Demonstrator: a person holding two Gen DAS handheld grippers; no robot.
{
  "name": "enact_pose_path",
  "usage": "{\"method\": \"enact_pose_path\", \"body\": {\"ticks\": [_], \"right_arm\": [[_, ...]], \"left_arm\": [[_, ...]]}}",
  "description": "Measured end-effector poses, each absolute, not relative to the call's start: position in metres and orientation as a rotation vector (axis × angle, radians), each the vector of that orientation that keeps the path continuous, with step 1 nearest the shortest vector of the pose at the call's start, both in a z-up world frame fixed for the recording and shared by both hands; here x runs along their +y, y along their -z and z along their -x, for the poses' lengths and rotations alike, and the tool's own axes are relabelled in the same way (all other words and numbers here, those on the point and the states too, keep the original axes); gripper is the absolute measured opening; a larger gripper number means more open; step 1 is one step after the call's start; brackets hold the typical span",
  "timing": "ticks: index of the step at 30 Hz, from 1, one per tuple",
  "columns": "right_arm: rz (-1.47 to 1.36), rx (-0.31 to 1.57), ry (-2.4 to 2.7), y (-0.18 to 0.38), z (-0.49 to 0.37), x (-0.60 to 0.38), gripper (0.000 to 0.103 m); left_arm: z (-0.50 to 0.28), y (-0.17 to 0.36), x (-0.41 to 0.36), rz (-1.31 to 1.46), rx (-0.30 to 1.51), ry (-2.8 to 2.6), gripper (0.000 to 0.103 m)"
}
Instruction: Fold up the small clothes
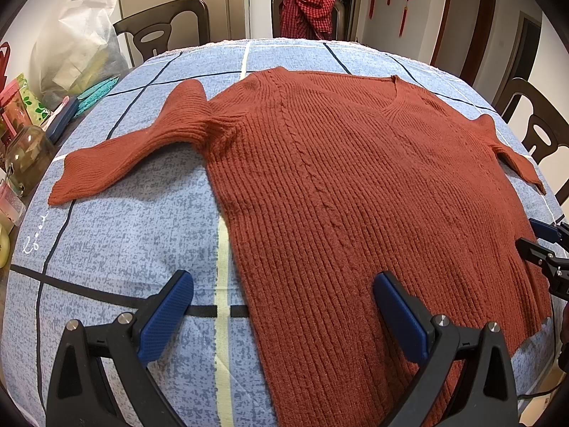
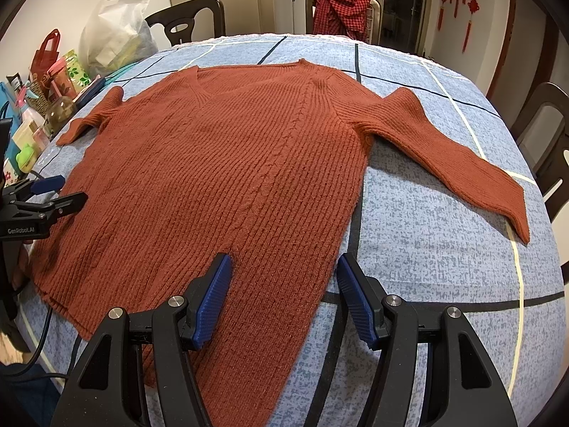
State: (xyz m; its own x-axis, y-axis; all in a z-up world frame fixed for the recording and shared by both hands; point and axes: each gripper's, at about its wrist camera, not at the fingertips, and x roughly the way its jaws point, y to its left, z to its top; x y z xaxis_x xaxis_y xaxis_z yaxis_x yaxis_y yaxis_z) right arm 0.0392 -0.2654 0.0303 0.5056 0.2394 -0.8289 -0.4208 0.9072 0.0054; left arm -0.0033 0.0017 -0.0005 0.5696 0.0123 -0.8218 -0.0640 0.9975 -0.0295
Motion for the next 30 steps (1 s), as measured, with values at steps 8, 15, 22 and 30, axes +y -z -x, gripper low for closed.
{"method": "enact_pose_path", "body": {"ticks": [8, 15, 22, 30], "right_arm": [[0.206, 0.964, -0.398, -0.0301, -0.0388, -0.266, 0.062], [0.203, 0.969, -0.39, -0.0309, -0.0391, -0.2668, 0.062], [0.203, 0.978, -0.386, -0.0318, -0.0395, -0.2657, 0.062], [0.185, 0.997, -0.383, -0.0342, -0.0412, -0.2656, 0.062]], "left_arm": [[0.0054, 0.0008, 0.001, 0.061, 0.96, -0.051, 0.103], [0.0069, 0.0005, 0.0005, 0.064, 0.958, -0.055, 0.103], [0.0067, -0.0002, 0.0001, 0.062, 0.959, -0.055, 0.103], [0.0062, -0.0008, -0.0004, 0.062, 0.961, -0.056, 0.103]]}}
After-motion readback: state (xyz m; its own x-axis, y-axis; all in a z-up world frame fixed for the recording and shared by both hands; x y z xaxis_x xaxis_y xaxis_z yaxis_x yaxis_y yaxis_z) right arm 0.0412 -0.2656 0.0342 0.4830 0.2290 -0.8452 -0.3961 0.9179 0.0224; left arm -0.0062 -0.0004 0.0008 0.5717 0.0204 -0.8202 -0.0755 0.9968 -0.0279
